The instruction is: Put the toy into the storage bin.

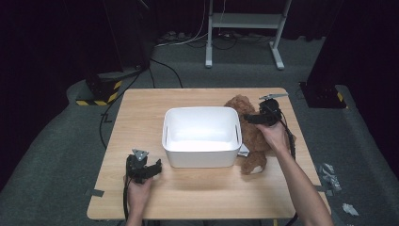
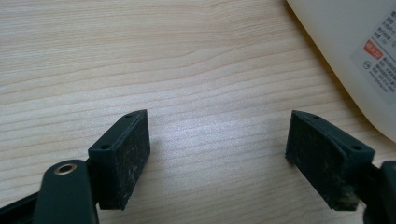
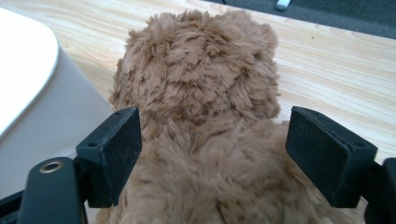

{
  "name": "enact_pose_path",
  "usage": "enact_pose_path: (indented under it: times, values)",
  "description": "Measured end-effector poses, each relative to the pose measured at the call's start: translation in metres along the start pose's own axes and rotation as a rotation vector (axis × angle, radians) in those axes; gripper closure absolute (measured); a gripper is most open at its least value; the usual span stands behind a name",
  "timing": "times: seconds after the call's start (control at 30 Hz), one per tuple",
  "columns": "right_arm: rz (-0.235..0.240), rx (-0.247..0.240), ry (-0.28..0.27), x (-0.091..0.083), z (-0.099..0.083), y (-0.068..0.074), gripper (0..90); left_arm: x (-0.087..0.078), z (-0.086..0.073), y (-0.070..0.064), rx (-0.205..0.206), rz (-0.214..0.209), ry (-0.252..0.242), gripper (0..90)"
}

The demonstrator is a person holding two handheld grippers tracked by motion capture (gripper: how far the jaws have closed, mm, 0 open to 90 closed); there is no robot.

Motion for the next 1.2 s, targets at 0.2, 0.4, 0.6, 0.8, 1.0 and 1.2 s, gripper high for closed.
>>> enact_pose_path:
  times: [0.2, 0.4, 0.6, 0.8, 1.0, 1.2]
  values:
    - [-0.011, -0.026, 0.051, 0.012, -0.003, 0.002, 16.7, 0.0, 0.0, 0.0, 0.001, -0.002, 0.0, 21.6]
    - [-0.022, -0.056, 0.134, 0.024, -0.009, 0.002, 16.0, 0.0, 0.0, 0.0, 0.001, -0.001, 0.001, 21.7]
    - [-0.017, -0.071, 0.197, 0.035, -0.019, 0.002, 15.2, 0.0, 0.0, 0.0, 0.003, -0.002, 0.0, 21.7]
    - [-0.008, -0.07, 0.241, 0.04, -0.024, 0.003, 20.0, 0.0, 0.0, 0.0, 0.003, -0.003, 0.0, 21.7]
    - [0.029, -0.064, 0.25, 0.04, -0.026, 0.0, 36.4, 0.0, 0.0, 0.0, 0.003, -0.003, 0.0, 21.6]
    - [0.057, -0.011, 0.232, 0.035, -0.028, -0.011, 50.9, 0.0, 0.0, 0.0, -0.001, -0.001, 0.001, 21.7]
Point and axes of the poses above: each handheld gripper's, and its own axes: x roughly forward along the jaws, z roughly out of its top, y roughly to its left, the point moved 4 cm from there along x, roughly forward along the jaws, and after that the axes turned 15 degrees about -y, right-handed, at the moved point
